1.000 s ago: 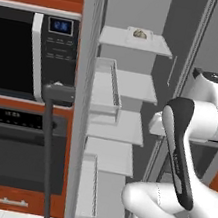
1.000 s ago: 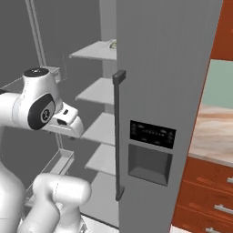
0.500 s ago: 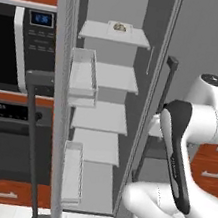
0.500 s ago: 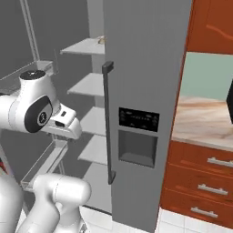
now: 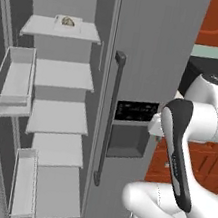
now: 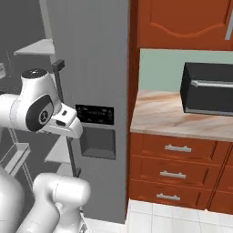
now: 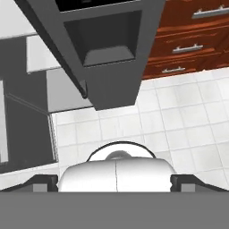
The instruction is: Place two dumplings into each of the tupperware containers and then place the containers in the fridge.
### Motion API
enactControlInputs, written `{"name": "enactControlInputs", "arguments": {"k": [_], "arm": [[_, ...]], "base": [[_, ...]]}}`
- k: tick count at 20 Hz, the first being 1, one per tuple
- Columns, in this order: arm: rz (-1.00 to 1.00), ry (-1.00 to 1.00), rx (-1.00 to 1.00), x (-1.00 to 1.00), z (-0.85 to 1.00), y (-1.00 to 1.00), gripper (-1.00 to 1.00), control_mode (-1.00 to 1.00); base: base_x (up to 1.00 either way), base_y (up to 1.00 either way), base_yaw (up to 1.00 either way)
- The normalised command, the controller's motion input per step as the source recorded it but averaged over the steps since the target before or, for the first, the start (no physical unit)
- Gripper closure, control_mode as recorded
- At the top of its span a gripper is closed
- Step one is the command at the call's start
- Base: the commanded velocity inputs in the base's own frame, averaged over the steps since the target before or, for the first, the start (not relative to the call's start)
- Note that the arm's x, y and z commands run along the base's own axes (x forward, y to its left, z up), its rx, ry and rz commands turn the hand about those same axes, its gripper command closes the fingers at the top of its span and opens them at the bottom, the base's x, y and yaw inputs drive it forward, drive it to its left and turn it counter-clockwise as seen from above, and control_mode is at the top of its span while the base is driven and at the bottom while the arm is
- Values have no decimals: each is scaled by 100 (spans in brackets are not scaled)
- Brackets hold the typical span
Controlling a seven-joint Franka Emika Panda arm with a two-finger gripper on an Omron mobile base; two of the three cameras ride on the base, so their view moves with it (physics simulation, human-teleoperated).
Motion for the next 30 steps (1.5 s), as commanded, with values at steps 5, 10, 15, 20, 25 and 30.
{"name": "enactControlInputs", "arguments": {"k": [5, 10, 15, 20, 25, 30], "arm": [[0, 0, 0, 0, 0, 0, -100, 100], [0, 0, 0, 0, 0, 0, -100, 100], [0, 0, 0, 0, 0, 0, -100, 100], [0, 0, 0, 0, 0, 0, -100, 100], [0, 0, 0, 0, 0, 0, -100, 100], [0, 0, 0, 0, 0, 0, -100, 100]], "base": [[31, -33, -29], [50, -43, -25], [52, -47, -37], [40, -45, -55], [30, -22, -65], [17, -17, -71]]}}
